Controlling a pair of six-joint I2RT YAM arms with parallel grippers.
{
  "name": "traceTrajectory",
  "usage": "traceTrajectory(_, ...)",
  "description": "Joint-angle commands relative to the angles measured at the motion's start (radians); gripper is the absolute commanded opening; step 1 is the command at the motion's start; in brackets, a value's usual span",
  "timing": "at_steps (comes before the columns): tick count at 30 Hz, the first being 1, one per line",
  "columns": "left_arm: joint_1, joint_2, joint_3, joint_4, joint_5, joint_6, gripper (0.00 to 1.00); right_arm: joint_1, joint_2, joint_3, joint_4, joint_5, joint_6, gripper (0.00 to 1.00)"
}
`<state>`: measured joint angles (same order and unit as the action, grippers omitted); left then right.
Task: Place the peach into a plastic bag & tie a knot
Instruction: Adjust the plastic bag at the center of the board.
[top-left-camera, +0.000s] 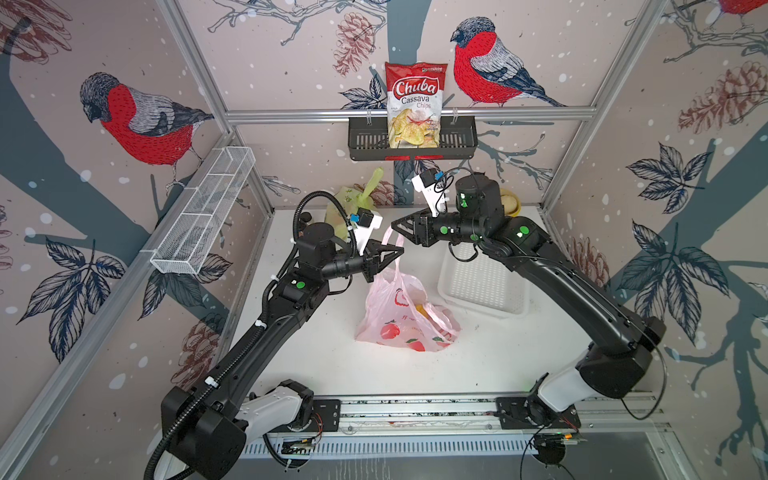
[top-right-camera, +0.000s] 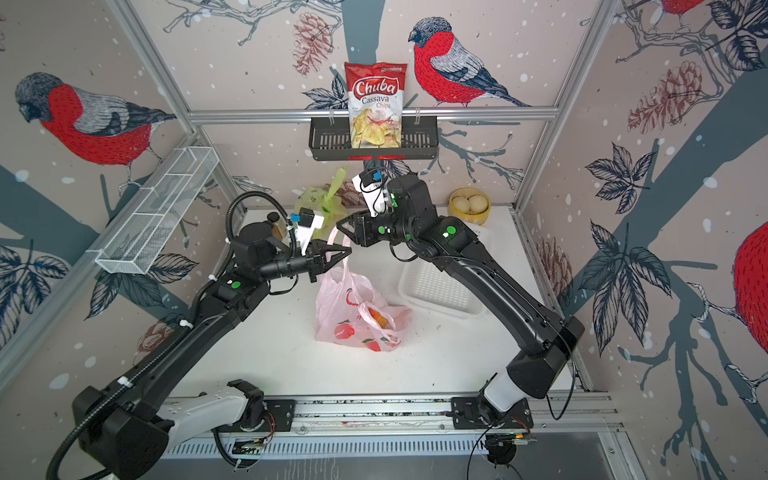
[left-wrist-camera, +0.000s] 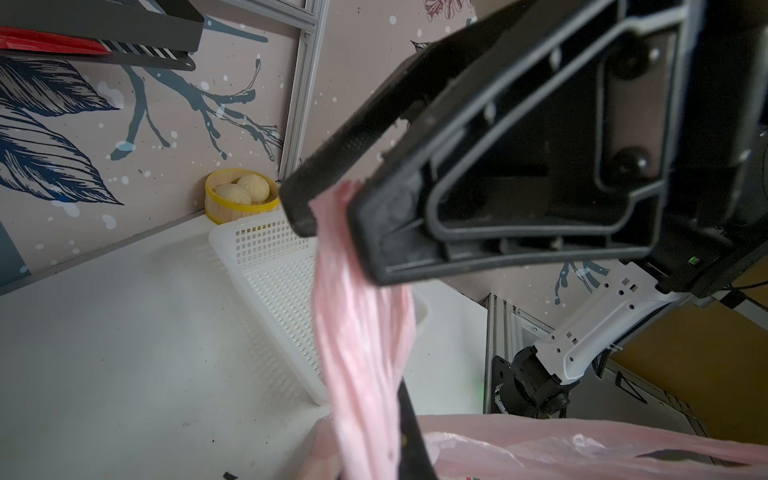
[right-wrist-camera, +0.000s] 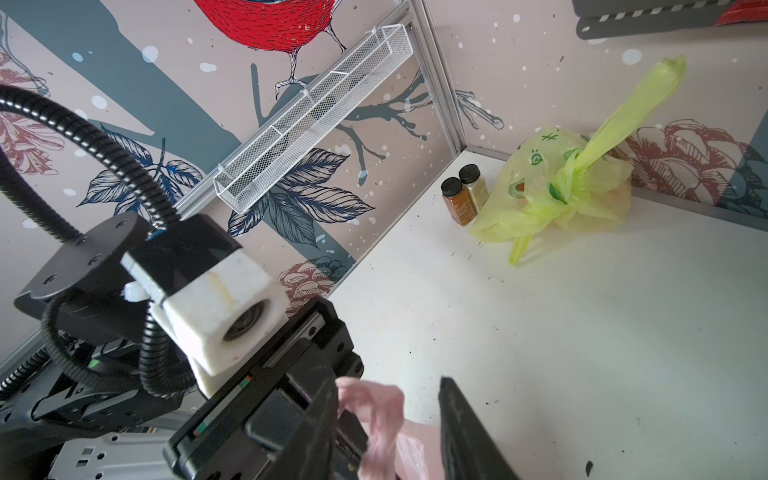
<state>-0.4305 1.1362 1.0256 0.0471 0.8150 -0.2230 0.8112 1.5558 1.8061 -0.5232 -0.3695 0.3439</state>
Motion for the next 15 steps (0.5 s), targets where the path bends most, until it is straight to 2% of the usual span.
traceTrajectory(1,0.001,0.002,0.002,0.031,0.023,0.007,0.00,0.005,-0.004,-0.002,0.048,-0.019,0.010,0.36)
traceTrajectory(5,0.001,0.003,0.002,0.026,0.021,0.009,0.00,0.005,0.010,0.004,0.062,-0.028,0.018,0.25)
traceTrajectory(10,0.001,-0.004,0.004,0.021,-0.003,0.004,0.00,0.005,0.012,0.006,0.106,-0.042,0.057,0.02)
traceTrajectory(12,0.001,-0.015,0.007,0.007,-0.048,0.000,0.26,0.006,0.001,-0.002,0.132,-0.033,0.088,0.00)
traceTrajectory(13,0.001,-0.027,0.010,-0.003,-0.077,0.007,0.44,0.010,-0.005,-0.006,0.145,-0.022,0.105,0.00)
traceTrajectory(14,-0.001,-0.042,0.009,-0.009,-0.124,0.008,0.55,0.017,-0.013,-0.007,0.150,-0.003,0.115,0.00)
traceTrajectory(15,-0.001,-0.057,0.009,-0.023,-0.163,0.013,0.62,0.028,-0.016,-0.005,0.149,0.020,0.120,0.00)
